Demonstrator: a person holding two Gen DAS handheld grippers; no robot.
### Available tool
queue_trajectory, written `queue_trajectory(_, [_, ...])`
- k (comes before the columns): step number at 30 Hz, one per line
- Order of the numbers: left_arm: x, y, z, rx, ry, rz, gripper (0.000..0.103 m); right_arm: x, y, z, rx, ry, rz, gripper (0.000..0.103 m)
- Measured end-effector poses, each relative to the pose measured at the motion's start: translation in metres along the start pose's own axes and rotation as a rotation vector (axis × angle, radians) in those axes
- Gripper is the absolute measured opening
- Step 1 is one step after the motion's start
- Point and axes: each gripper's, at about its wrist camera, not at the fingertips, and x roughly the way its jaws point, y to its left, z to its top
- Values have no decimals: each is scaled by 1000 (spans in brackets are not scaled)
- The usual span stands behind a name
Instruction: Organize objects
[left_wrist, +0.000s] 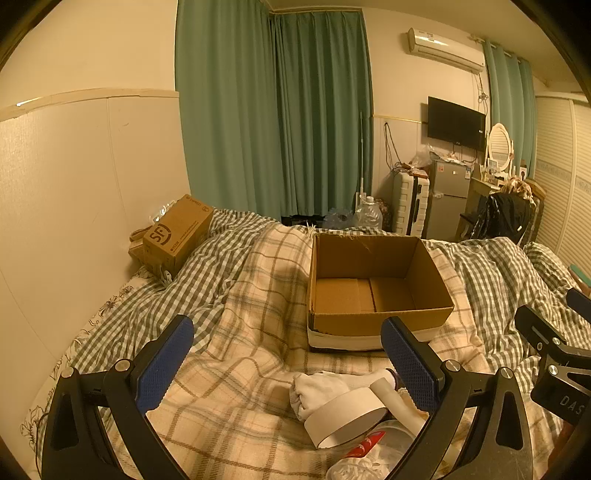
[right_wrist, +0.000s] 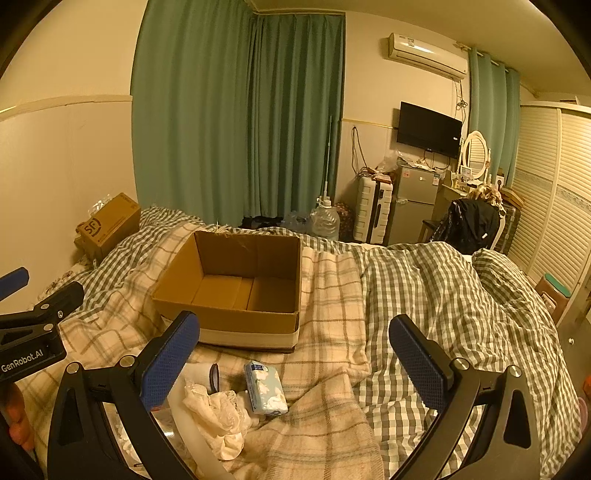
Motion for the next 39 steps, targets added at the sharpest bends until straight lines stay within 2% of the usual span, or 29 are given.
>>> queue_trajectory(39, [0, -1, -1, 6, 1, -5, 103, -1, 7, 1, -13, 16, 21, 103])
